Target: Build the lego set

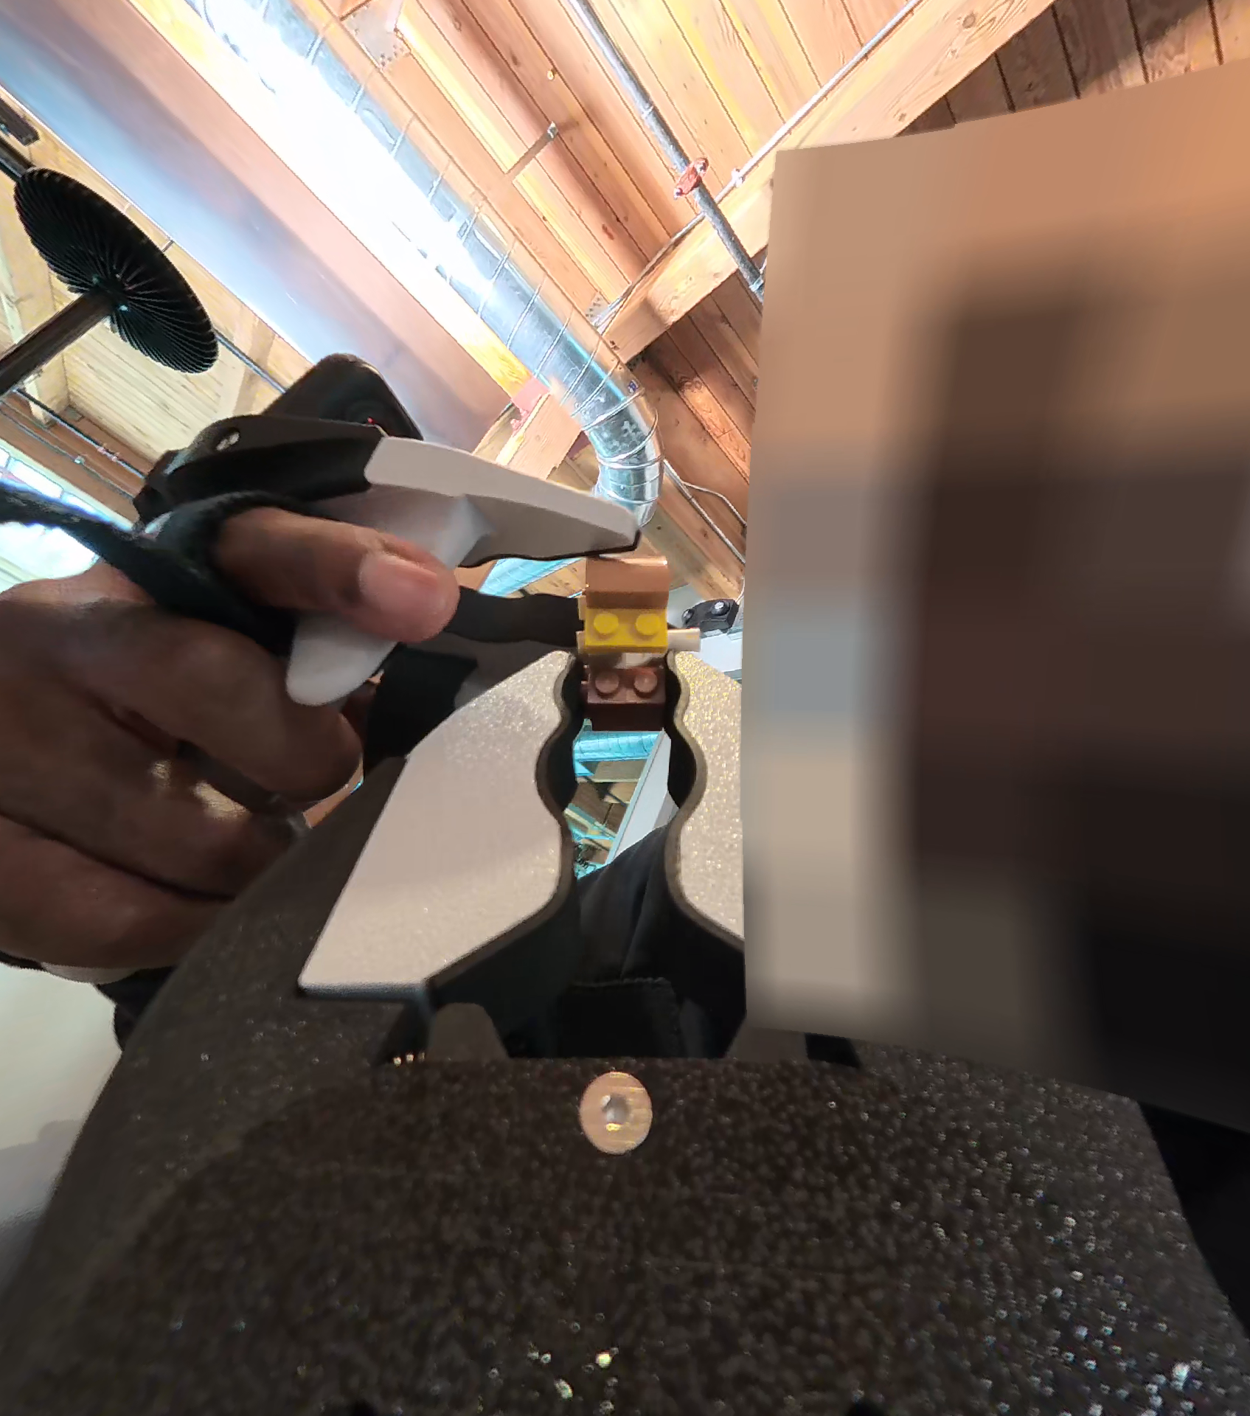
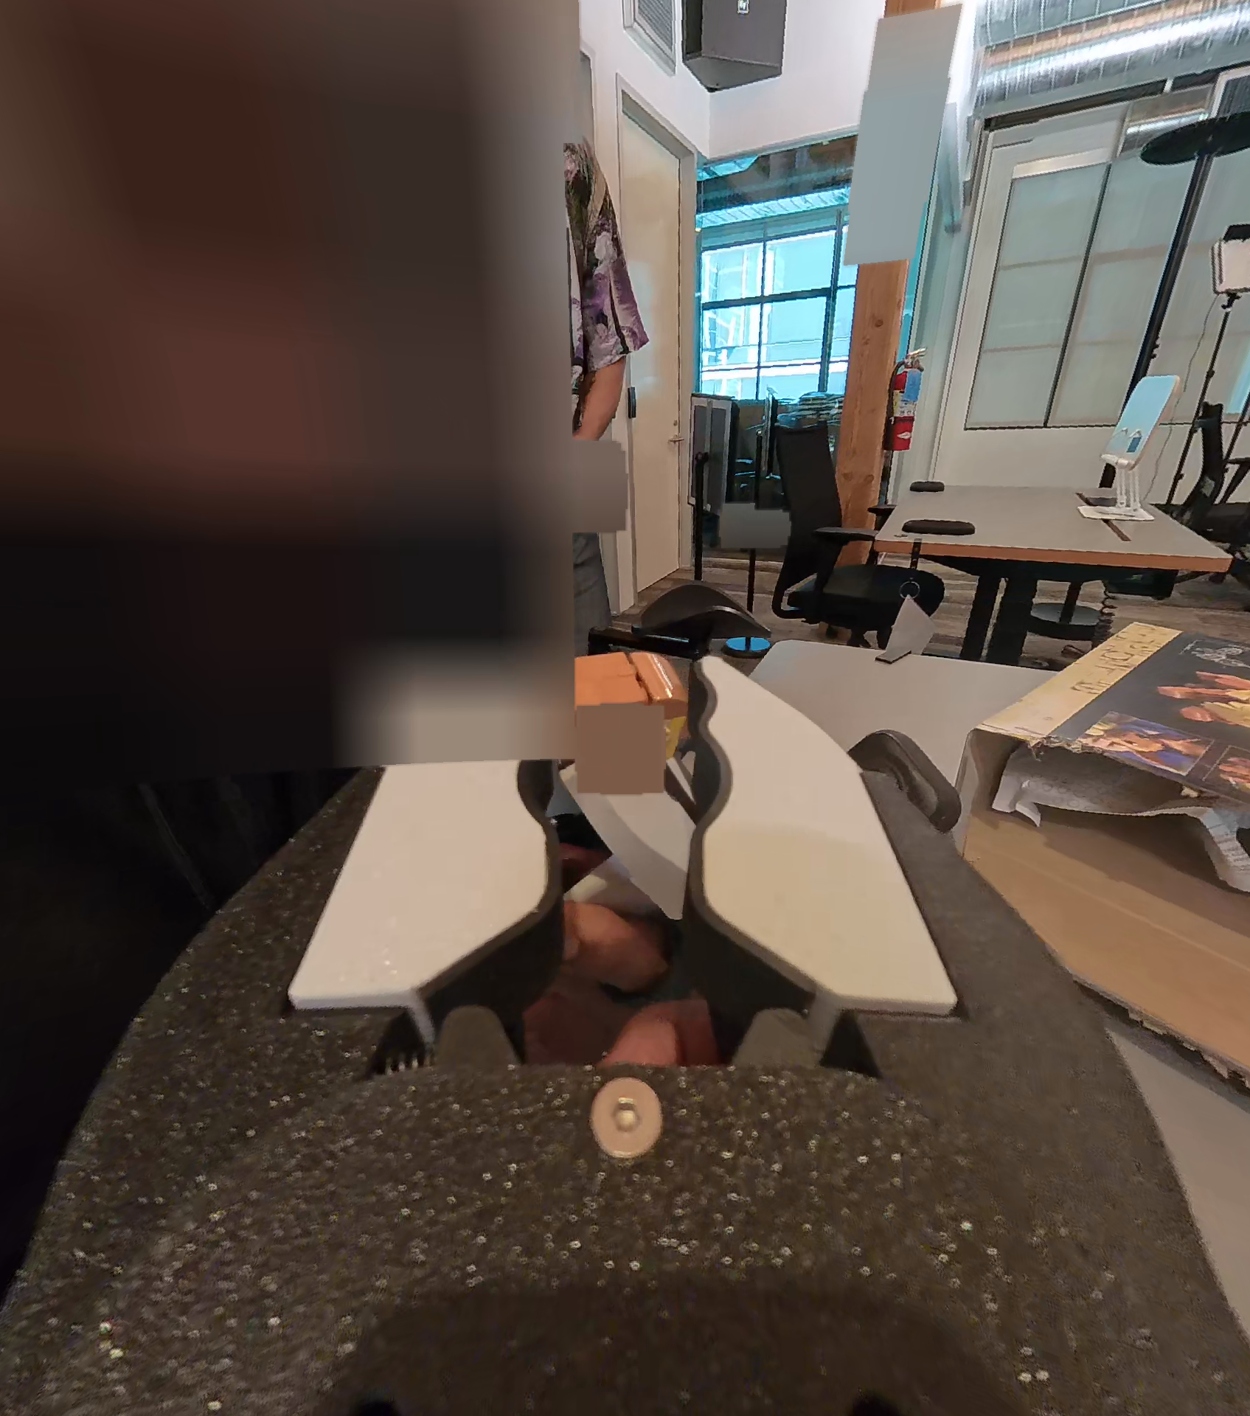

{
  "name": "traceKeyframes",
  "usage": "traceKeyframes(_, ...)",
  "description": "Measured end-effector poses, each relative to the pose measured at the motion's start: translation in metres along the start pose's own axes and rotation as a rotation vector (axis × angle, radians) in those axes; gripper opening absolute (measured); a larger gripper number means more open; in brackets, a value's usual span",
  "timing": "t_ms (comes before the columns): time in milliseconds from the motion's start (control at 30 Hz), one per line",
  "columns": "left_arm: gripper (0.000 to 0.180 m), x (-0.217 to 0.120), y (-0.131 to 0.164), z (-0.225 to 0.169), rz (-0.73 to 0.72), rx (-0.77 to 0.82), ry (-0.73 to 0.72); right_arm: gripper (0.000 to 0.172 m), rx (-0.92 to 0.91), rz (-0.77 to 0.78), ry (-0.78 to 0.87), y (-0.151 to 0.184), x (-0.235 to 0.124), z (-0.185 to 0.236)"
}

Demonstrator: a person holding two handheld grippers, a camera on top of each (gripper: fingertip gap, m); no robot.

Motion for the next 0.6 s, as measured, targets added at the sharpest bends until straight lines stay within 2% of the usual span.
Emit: traceKeyframes(600,0.02,-0.0026,-0.0024,0.0037,-0.077,-0.03,-0.045,0.032,-0.043,0.015,0.075,0.0012,-0.0069,-0.0023)
Point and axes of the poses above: each gripper's, where its closed fingertips meet, x out along the fingers, y out of its underside, z = x × y across the jaws, the point moved 10 cm from there along -x, back along the fingers, and after that the axes turned 7 degrees about -y, right-handed, at the moved point
